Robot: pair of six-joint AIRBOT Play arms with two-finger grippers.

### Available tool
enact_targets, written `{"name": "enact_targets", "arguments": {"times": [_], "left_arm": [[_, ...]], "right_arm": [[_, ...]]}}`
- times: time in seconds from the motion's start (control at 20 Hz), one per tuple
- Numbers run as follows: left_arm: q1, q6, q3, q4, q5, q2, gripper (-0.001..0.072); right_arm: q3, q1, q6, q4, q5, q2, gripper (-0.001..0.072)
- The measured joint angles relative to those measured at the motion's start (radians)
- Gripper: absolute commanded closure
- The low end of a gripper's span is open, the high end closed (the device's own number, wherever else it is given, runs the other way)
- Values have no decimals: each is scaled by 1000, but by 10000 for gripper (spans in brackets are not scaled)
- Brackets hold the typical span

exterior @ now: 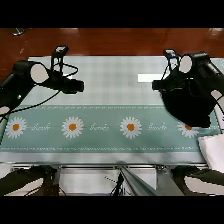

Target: Fold the shirts.

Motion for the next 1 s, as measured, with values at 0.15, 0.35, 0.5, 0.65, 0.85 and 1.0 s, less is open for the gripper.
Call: {"name": "enact_targets", "arguments": {"times": [0.15, 0.35, 0.5, 0.65, 0.85, 1.0], "left_arm": [[0, 0, 0, 0, 0, 0, 687], [0, 0, 0, 0, 0, 0, 687], [0, 0, 0, 0, 0, 0, 687], [0, 0, 0, 0, 0, 0, 687], [0, 0, 0, 0, 0, 0, 687], [0, 0, 0, 0, 1, 0, 687]], "right_arm": [[0, 0, 0, 0, 0, 0, 684], [0, 0, 0, 0, 0, 0, 684], [0, 0, 0, 0, 0, 0, 684], [0, 0, 0, 0, 0, 0, 684], [0, 0, 0, 0, -26, 0, 684], [0, 0, 0, 2, -115, 0, 684]]}}
